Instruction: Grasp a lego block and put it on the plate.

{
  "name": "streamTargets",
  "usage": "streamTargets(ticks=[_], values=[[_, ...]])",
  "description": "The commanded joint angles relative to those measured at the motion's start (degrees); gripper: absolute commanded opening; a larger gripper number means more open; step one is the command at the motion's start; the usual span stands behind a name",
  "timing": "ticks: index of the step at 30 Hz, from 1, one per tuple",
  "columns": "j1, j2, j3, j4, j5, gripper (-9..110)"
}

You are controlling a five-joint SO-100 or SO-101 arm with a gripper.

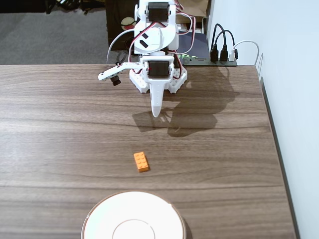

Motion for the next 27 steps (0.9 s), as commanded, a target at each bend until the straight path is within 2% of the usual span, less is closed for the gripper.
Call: streamTargets(ticks=[1, 27], values=[[-0.18, -0.26, -0.35, 0.09, 0.09, 1], [2.46, -2.99, -1.85, -1.23, 0.79, 1]])
